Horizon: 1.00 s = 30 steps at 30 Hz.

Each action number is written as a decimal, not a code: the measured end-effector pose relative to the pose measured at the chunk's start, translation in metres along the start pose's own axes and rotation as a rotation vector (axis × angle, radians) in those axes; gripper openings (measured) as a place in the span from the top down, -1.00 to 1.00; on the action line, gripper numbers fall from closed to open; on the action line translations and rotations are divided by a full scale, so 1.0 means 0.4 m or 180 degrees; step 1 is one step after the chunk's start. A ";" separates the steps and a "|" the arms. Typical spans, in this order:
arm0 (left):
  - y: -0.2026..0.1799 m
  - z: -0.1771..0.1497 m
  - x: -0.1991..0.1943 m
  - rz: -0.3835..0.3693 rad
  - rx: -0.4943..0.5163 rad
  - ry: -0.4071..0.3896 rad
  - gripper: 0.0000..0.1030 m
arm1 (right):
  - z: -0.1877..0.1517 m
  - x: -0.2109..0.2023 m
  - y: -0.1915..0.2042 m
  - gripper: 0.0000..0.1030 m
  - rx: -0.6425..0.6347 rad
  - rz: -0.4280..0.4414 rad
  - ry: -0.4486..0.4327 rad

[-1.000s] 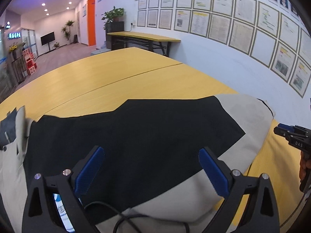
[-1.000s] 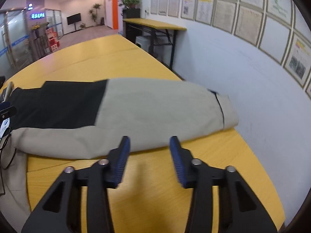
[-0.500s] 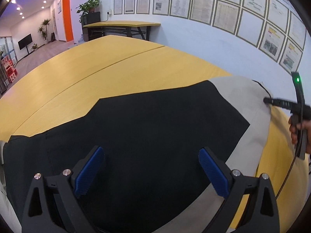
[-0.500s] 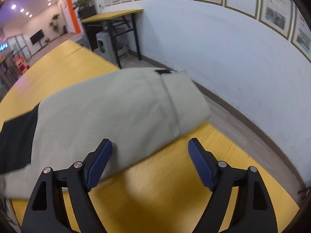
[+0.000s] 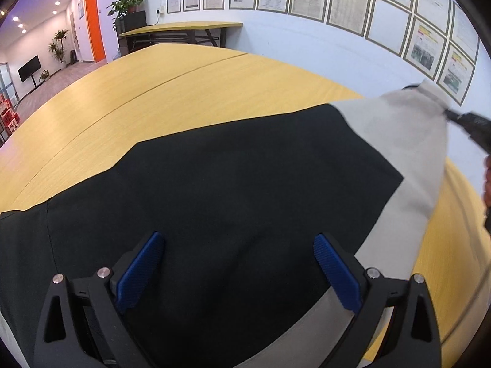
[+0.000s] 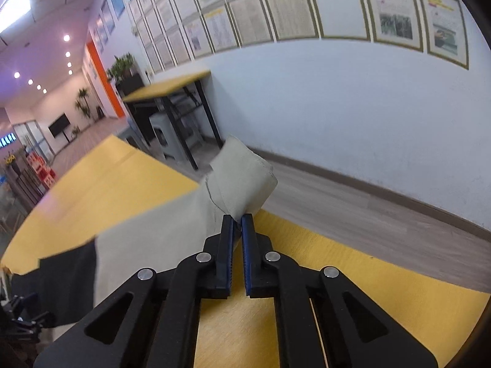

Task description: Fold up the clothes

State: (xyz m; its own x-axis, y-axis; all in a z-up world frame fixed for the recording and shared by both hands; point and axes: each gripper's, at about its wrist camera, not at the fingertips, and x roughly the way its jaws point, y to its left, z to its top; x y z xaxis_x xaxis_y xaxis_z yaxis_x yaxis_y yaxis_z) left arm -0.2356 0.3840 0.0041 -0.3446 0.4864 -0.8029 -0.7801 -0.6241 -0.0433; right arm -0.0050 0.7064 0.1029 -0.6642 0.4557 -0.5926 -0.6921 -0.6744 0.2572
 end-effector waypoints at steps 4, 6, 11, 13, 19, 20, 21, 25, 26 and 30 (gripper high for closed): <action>-0.008 0.006 0.015 0.0087 0.0081 0.0067 -1.00 | 0.035 -0.134 0.069 0.93 -0.0155 0.0131 -0.0416; 0.016 -0.016 -0.041 0.0128 -0.0034 -0.0002 -1.00 | 0.057 -0.210 0.137 0.93 -0.0349 0.0290 -0.0664; 0.134 -0.123 -0.303 0.0244 -0.0641 -0.0381 -0.82 | 0.073 -0.357 0.364 0.93 -0.0826 0.1006 -0.0939; 0.181 -0.166 -0.408 0.0290 -0.0883 -0.0533 -0.82 | 0.066 -0.407 0.460 0.93 -0.0982 0.1347 -0.0948; 0.322 -0.295 -0.722 0.0427 -0.1611 -0.0988 -0.87 | -0.075 -0.543 0.771 0.93 -0.1534 0.2261 -0.0727; 0.346 -0.319 -0.777 0.0457 -0.1733 -0.1062 -0.96 | -0.120 -0.558 0.822 0.93 -0.1634 0.2386 -0.0647; 0.374 -0.367 -0.853 0.0566 -0.1861 -0.1102 -0.98 | -0.167 -0.567 0.877 0.93 -0.1737 0.2509 -0.0559; 0.463 -0.555 -1.104 0.1095 -0.2133 -0.1032 -0.98 | -0.387 -0.580 1.077 0.94 -0.2128 0.2904 -0.0095; 0.483 -0.604 -1.158 0.1216 -0.2187 -0.1010 -0.98 | -0.449 -0.581 1.119 0.94 -0.2238 0.2963 0.0015; 0.535 -0.806 -1.269 0.1454 -0.2390 -0.0941 -0.98 | -0.702 -0.527 1.267 0.94 -0.2705 0.3175 0.0474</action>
State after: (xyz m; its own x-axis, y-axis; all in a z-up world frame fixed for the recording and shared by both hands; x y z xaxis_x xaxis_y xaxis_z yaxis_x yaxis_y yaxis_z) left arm -0.0595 -0.1935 0.2107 -0.7350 0.1674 -0.6571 -0.0286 -0.9758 -0.2167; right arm -0.1364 0.1055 0.1439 -0.7076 -0.4775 -0.5209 0.5017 -0.8586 0.1055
